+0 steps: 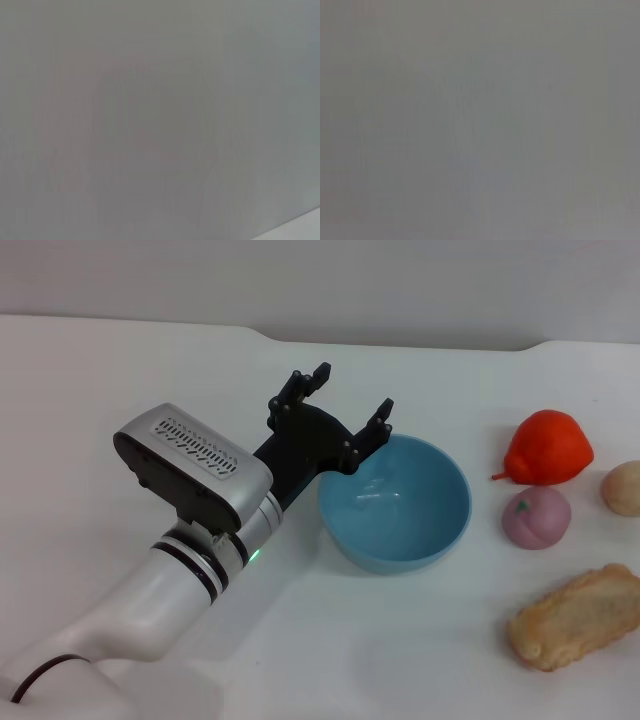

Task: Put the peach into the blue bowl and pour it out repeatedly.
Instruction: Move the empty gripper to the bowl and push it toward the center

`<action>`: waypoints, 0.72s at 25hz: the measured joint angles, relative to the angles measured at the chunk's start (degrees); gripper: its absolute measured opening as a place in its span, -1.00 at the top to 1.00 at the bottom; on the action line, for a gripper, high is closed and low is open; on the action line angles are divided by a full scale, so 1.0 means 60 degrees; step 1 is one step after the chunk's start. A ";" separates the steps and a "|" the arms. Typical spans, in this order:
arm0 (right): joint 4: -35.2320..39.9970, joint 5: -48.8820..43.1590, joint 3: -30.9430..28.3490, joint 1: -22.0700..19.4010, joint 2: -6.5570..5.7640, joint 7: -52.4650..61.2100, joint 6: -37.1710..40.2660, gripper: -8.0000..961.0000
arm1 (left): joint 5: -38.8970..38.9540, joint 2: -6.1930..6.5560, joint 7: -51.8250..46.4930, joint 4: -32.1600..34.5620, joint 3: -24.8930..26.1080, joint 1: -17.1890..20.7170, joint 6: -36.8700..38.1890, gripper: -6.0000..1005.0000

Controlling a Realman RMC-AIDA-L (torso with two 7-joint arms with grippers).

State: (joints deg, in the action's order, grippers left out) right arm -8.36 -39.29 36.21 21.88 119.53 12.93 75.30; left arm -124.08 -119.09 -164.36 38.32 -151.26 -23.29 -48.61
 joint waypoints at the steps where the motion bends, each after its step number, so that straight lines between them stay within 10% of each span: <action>1: 0.0001 0.0000 0.0000 0.0000 0.0000 -0.0001 0.0000 -0.21 | 0.0013 0.0000 0.0000 -0.0003 0.0000 0.0000 0.0000 -0.60; 12: -0.0108 0.0034 -0.0028 -0.0006 -0.0006 0.0009 0.0000 -0.21 | 0.0091 0.0064 -0.0068 0.0402 0.0081 0.0082 0.0307 -0.60; 18: -0.0124 0.0076 -0.0030 -0.0047 -0.0002 0.0012 -0.0010 -0.21 | 0.0083 0.0292 -0.0074 0.1979 0.1172 0.0182 0.2753 -0.60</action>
State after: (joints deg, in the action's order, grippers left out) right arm -9.10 -38.83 36.03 21.60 119.52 13.00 75.24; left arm -123.58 -117.34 -164.80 50.19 -144.23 -22.20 -32.09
